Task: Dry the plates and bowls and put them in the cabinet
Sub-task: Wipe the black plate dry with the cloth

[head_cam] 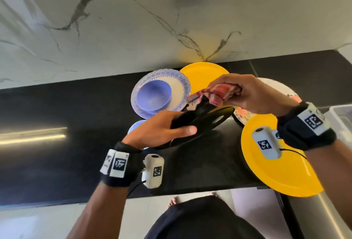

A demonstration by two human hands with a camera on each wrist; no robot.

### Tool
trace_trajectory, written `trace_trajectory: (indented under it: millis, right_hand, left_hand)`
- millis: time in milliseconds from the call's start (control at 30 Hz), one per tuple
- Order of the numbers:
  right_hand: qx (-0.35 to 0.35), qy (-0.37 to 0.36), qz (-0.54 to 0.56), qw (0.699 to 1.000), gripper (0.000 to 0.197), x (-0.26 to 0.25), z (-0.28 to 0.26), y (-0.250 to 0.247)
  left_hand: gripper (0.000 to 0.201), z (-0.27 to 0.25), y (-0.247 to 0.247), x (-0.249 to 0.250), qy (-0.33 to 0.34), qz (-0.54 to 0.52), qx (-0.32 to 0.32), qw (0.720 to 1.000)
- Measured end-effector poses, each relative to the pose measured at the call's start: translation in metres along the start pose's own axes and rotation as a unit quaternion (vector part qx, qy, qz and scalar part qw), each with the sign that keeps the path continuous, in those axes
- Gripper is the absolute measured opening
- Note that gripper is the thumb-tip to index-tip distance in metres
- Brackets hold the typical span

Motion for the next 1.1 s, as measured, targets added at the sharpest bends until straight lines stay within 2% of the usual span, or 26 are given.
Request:
trace_trajectory:
  millis: [100,167,233,400,467,533,600,633,700,767,833,933,1000,1100]
  right_hand:
    - [0.032,0.001,0.028,0.999,0.042,0.001,0.013,-0.01]
    - [0.082,0.003,0.058,0.995,0.042,0.007,0.018,-0.019]
    - [0.119,-0.005,0.088,0.989,0.041,0.012,0.022,-0.021]
    - [0.227,-0.014,0.128,0.965,0.039,0.026,0.016,-0.024]
    - [0.305,-0.016,0.179,0.935,0.035,0.032,0.006,-0.031]
    - [0.41,-0.011,0.238,0.88,0.034,0.04,-0.01,-0.04]
    - [0.492,0.009,0.233,0.838,0.034,0.043,-0.029,-0.041]
    - [0.512,0.017,0.213,0.832,0.035,0.043,-0.036,-0.036]
    - [0.515,0.025,0.174,0.839,0.034,0.037,-0.04,-0.016]
    - [0.476,0.02,0.159,0.865,0.034,0.033,-0.034,0.015]
    - [0.412,0.022,0.107,0.905,0.047,0.029,-0.022,0.049]
    - [0.279,-0.018,0.028,0.96,0.066,0.014,-0.004,0.093]
    - [0.244,-0.019,0.028,0.969,0.069,0.005,0.001,0.104]
    - [0.254,-0.015,-0.003,0.967,0.067,0.002,0.001,0.101]
  left_hand:
    - [0.016,0.008,-0.004,-0.001,0.002,-0.043,0.047,0.998]
    - [0.037,0.011,-0.007,-0.005,0.0,-0.08,0.076,0.994]
    - [0.047,0.012,-0.008,-0.008,-0.004,-0.117,0.096,0.988]
    - [0.042,0.014,-0.008,-0.009,-0.004,-0.181,0.111,0.977]
    - [0.042,0.013,-0.008,-0.011,-0.005,-0.194,0.118,0.974]
    - [0.042,0.012,-0.009,-0.013,-0.006,-0.216,0.142,0.966]
    - [0.044,0.009,-0.011,-0.015,-0.007,-0.248,0.169,0.954]
    - [0.045,0.007,-0.012,-0.017,-0.007,-0.266,0.18,0.947]
    - [0.045,0.005,-0.012,-0.019,-0.007,-0.302,0.194,0.933]
    - [0.05,0.005,-0.01,-0.018,-0.006,-0.322,0.195,0.926]
    - [0.059,0.007,-0.006,-0.016,-0.003,-0.331,0.192,0.924]
    - [0.069,0.007,-0.008,-0.015,0.013,-0.347,0.204,0.915]
    - [0.07,0.006,-0.01,-0.015,0.019,-0.351,0.206,0.913]
    - [0.069,0.002,-0.009,-0.013,0.024,-0.336,0.212,0.917]
Point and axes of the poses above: each hand's wrist, its own z-axis towards the middle knuckle, its own y-axis out of the palm, x = y × z, the point moved 9 cm from there along z, towards the middle knuckle, and after that the axes turned 2 degrees about y, right-handed, at the moved point
